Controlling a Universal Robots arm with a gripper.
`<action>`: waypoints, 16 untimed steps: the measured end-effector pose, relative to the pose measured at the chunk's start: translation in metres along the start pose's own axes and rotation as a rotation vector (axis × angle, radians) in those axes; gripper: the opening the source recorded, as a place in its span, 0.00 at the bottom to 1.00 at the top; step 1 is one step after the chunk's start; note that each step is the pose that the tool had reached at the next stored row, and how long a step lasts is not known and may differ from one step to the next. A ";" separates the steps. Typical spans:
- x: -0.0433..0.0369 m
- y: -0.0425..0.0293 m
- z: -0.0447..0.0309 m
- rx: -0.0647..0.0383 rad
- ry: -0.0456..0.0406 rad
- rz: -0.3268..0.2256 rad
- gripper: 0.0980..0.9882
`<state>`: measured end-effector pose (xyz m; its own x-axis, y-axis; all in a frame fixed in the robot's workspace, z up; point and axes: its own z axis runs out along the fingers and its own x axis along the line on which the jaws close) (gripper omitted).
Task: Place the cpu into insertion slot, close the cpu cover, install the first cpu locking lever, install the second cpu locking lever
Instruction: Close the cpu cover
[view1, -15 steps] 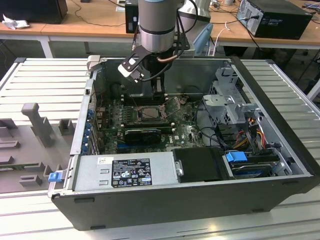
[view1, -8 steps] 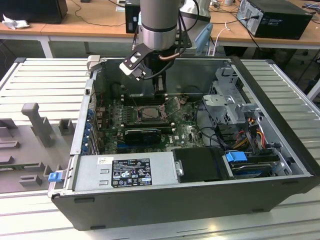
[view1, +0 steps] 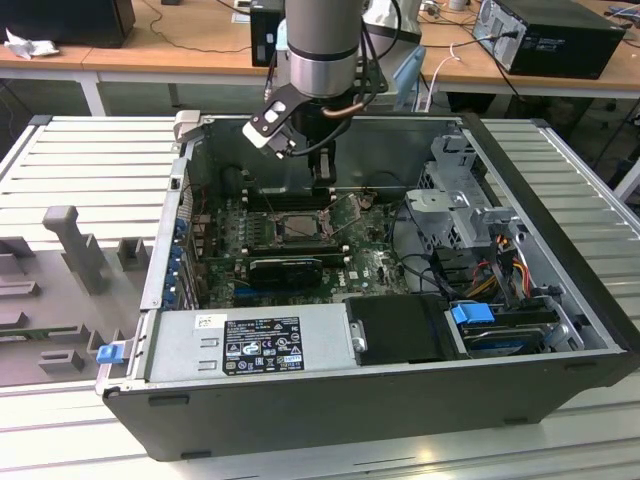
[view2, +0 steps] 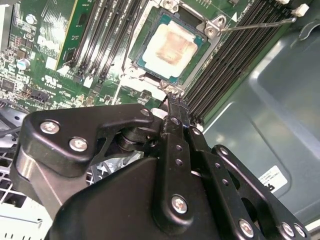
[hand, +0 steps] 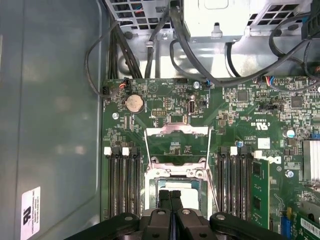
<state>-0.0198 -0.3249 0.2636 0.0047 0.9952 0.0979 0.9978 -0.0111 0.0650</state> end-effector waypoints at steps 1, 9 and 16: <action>0.0000 0.0014 -0.0001 0.000 0.0000 0.000 0.01; 0.0003 0.0054 -0.0021 0.000 0.0001 0.000 0.01; 0.0006 0.0135 -0.0039 0.001 -0.0002 -0.001 0.01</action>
<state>-0.0066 -0.3249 0.2684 0.0041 0.9952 0.0976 0.9979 -0.0104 0.0640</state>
